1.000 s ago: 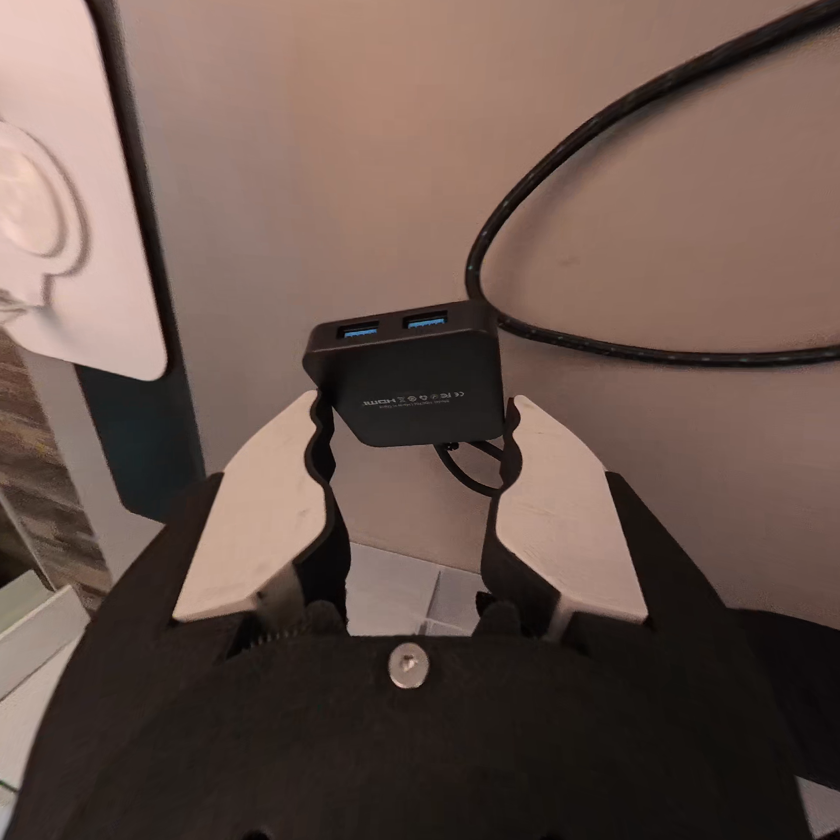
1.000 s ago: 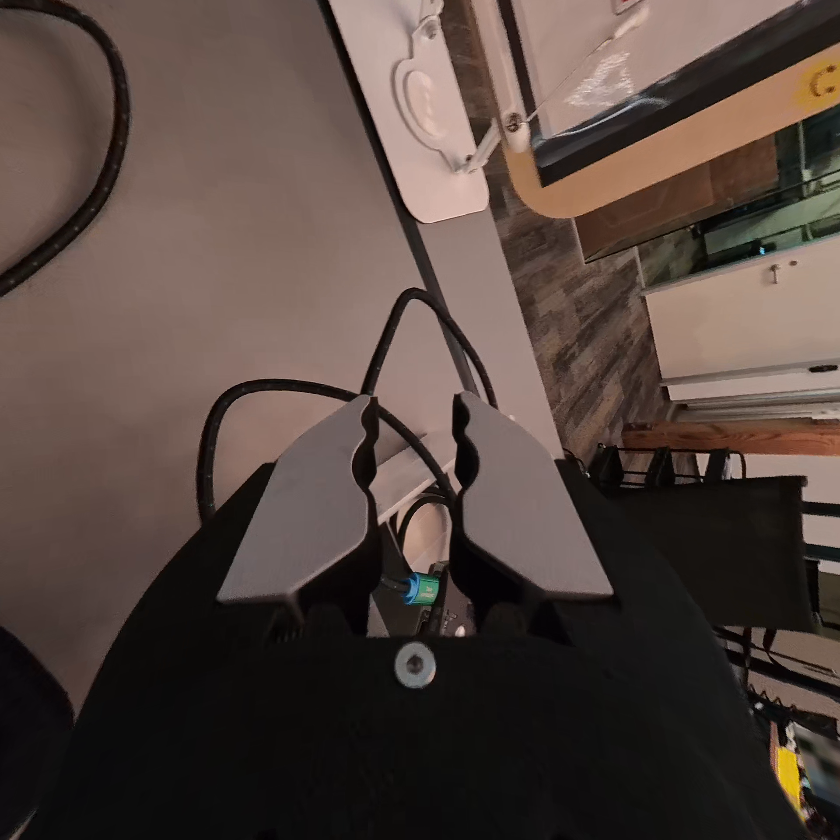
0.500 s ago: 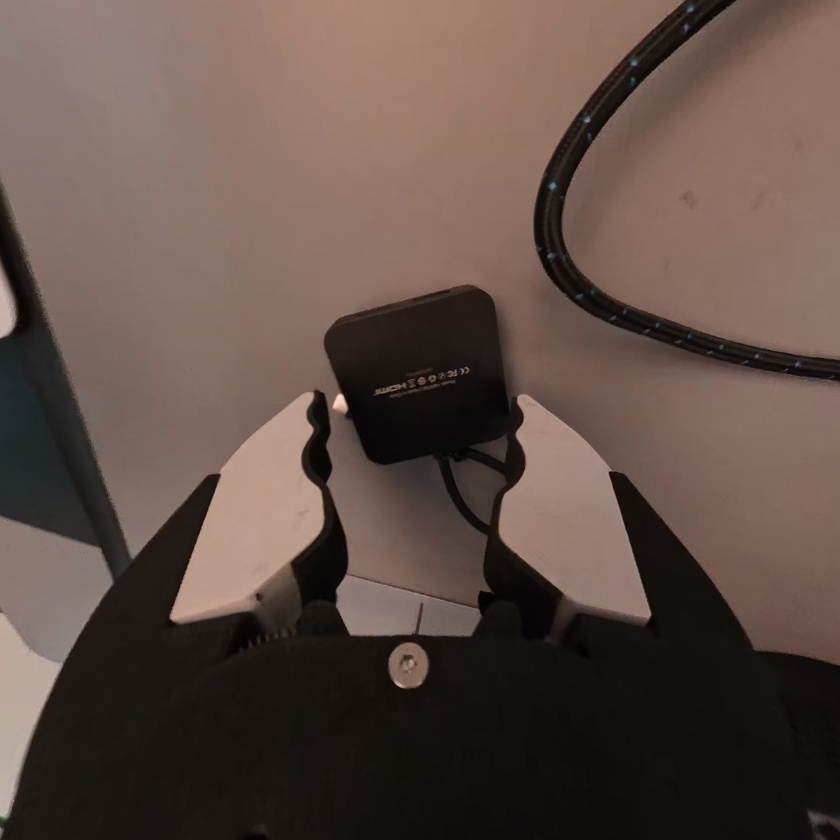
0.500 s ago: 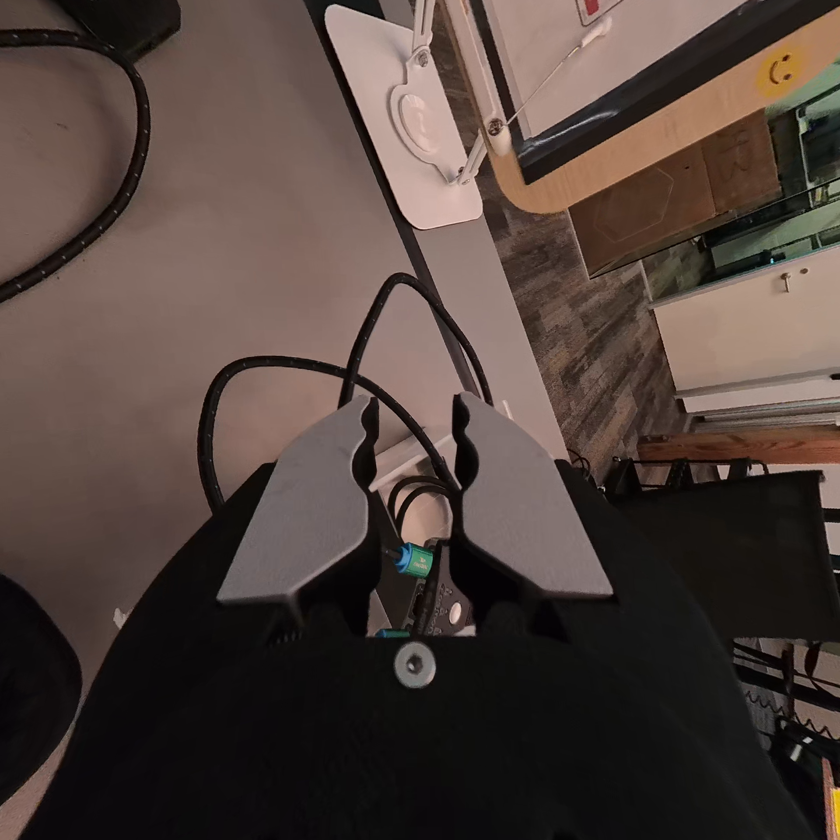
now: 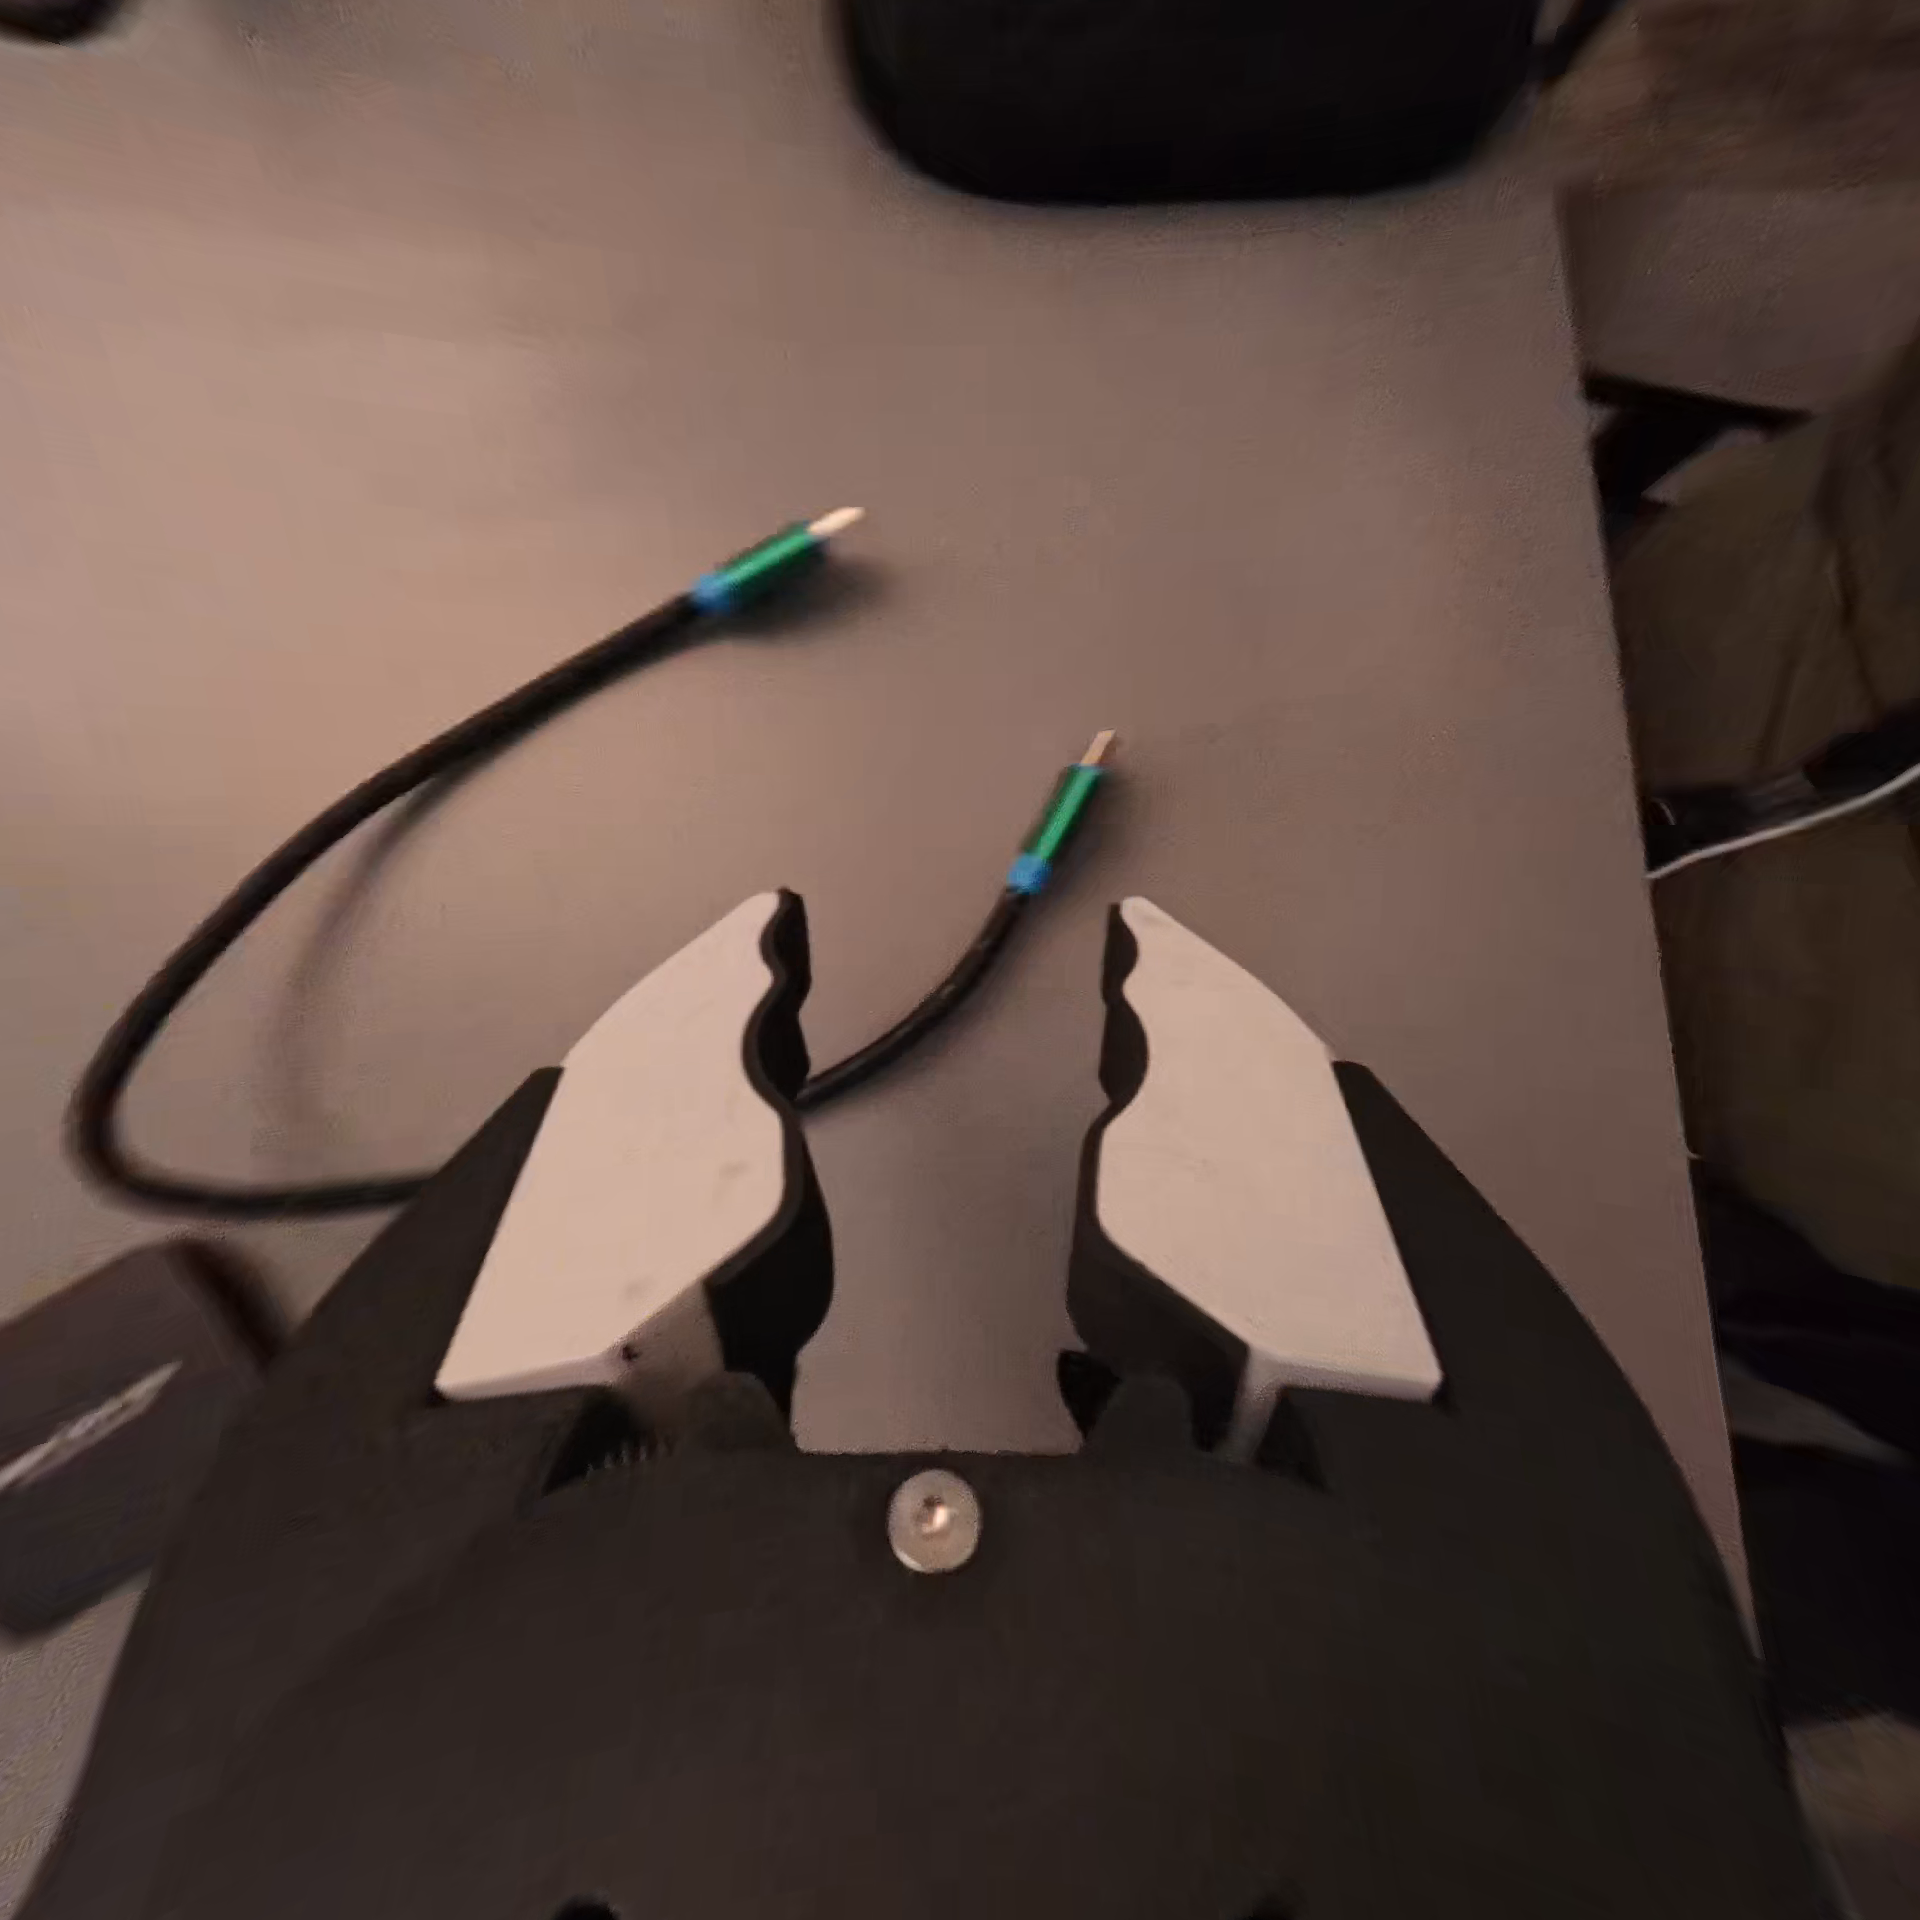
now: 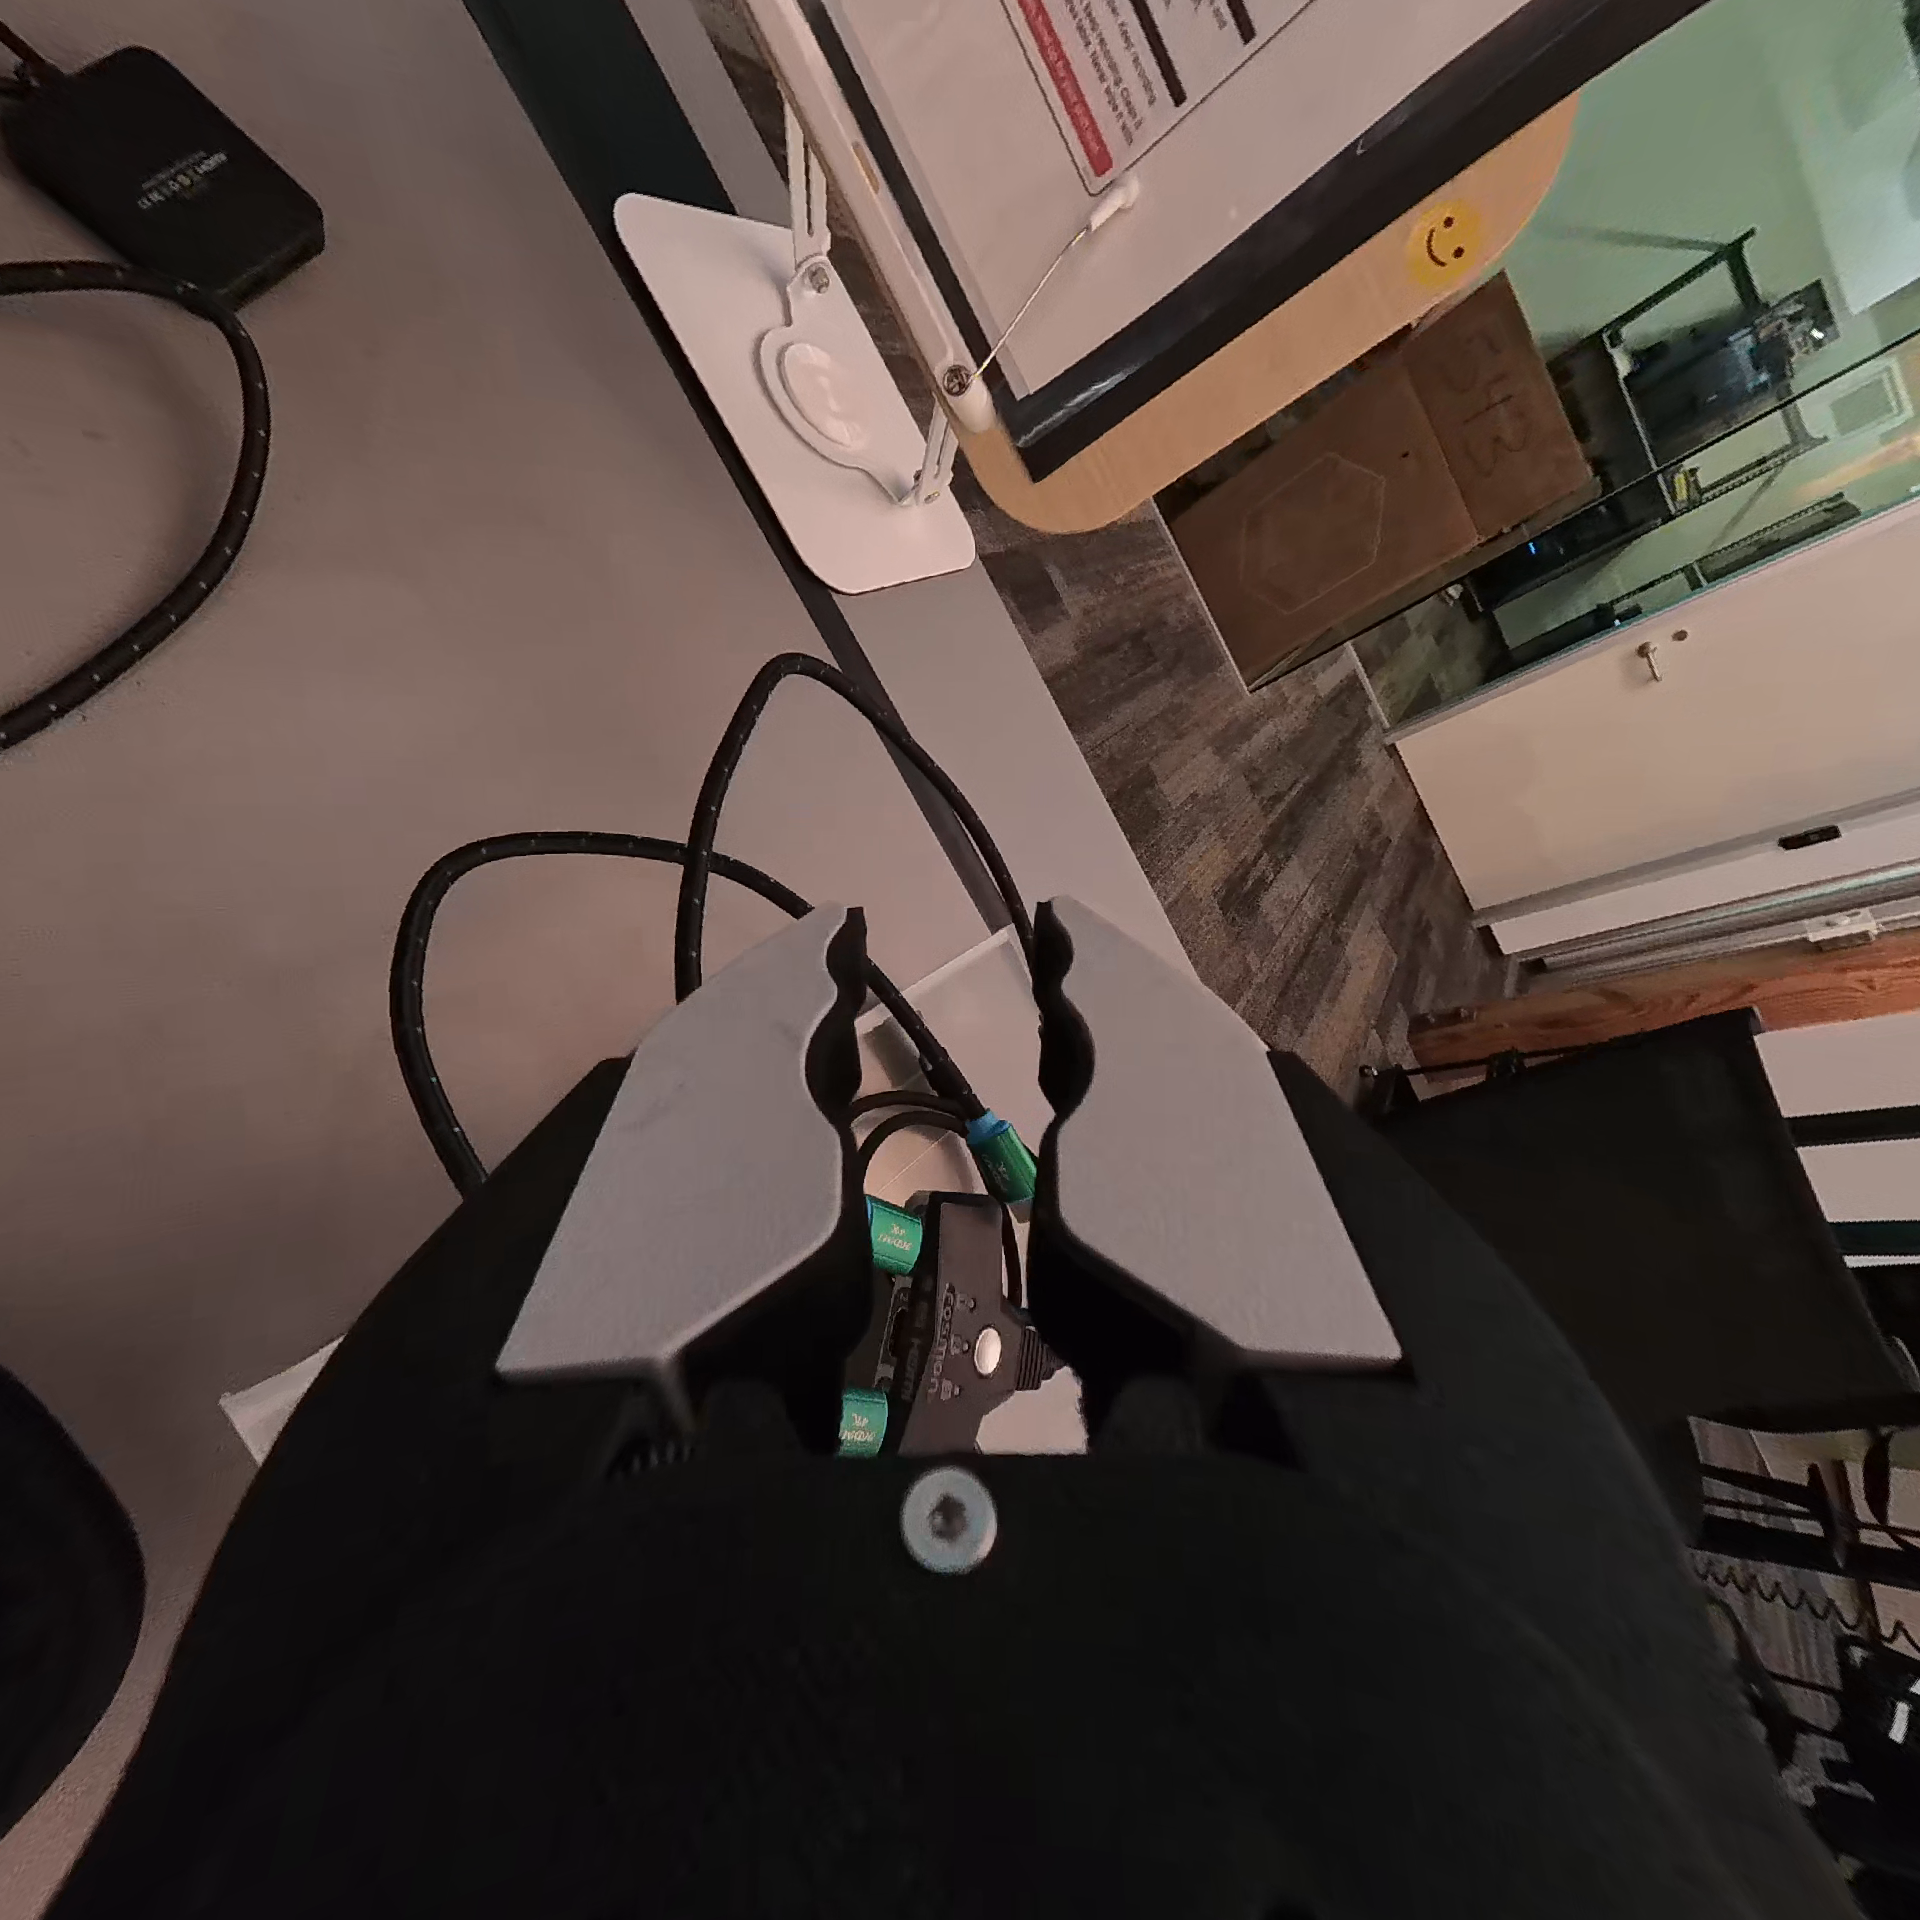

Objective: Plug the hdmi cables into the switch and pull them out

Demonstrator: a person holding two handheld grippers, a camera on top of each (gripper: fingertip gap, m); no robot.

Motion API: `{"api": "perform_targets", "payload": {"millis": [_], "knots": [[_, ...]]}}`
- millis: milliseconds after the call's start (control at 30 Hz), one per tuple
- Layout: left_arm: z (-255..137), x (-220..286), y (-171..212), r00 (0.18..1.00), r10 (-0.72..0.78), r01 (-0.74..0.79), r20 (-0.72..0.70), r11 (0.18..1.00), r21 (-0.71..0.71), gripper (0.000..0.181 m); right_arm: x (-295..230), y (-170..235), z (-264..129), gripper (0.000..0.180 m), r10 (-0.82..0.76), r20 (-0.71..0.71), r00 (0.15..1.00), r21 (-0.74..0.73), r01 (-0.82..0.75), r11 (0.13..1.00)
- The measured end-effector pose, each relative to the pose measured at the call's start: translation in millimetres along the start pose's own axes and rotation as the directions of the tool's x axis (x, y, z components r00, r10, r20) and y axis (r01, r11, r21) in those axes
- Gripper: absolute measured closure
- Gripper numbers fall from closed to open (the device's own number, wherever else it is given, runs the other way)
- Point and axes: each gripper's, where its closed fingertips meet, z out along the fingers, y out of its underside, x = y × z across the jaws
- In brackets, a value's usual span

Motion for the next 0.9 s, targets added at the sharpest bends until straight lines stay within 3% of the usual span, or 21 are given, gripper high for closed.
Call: {"api": "perform_targets", "payload": {"millis": [133, 267, 333, 400, 500, 600, 767, 833, 900], "knots": [[32, 25, -1, 0.993, 0.113, -0.114, -0.017, 0.991, -0.069, 0.129, 1, -1, -1, 0.148, 0.007, -0.001, 1.000, 0.010, -0.007, 1.000], [46, 19, 4, 0.989, 0.145, -0.144, -0.003, 0.981, -0.130, 0.143, -1, -2, -1, 0.148, 0.002, 0.003, 1.000, 0.012, -0.002, 1.000], [51, 16, 13, 0.992, 0.121, -0.125, -0.031, 0.977, -0.175, 0.145, -2, -2, -1, 0.148, 0.000, 0.006, 1.000, 0.015, 0.000, 1.000], [55, 15, 20, 0.995, 0.075, -0.086, -0.061, 0.975, -0.207, 0.135, -1, -2, -1, 0.148, -0.003, 0.001, 1.000, 0.014, 0.003, 1.000], [56, 18, 16, 0.994, 0.031, -0.049, -0.109, 0.985, -0.166, 0.166, 3, -2, 0, 0.148, 0.004, -0.009, 1.000, 0.025, -0.004, 1.000], [56, 12, 10, 0.994, -0.049, 0.032, -0.100, 0.986, -0.164, 0.167, 9, -7, -1, 0.148, 0.014, -0.043, 0.999, 0.056, -0.012, 0.998], [25, 0, -47, 0.967, -0.208, 0.226, -0.147, 0.967, 0.117, 0.169, 26, -41, -12, 0.144, 0.027, -0.173, 0.984, 0.214, 0.011, 0.977], [-1, -11, -80, 0.947, -0.269, 0.312, -0.176, 0.902, 0.298, 0.169, 33, -59, -20, 0.143, 0.043, -0.240, 0.970, 0.293, 0.030, 0.956], [-33, -29, -109, 0.915, -0.341, 0.403, -0.215, 0.786, 0.469, 0.170, 36, -76, -29, 0.143, 0.063, -0.283, 0.957, 0.362, 0.046, 0.931]]}}
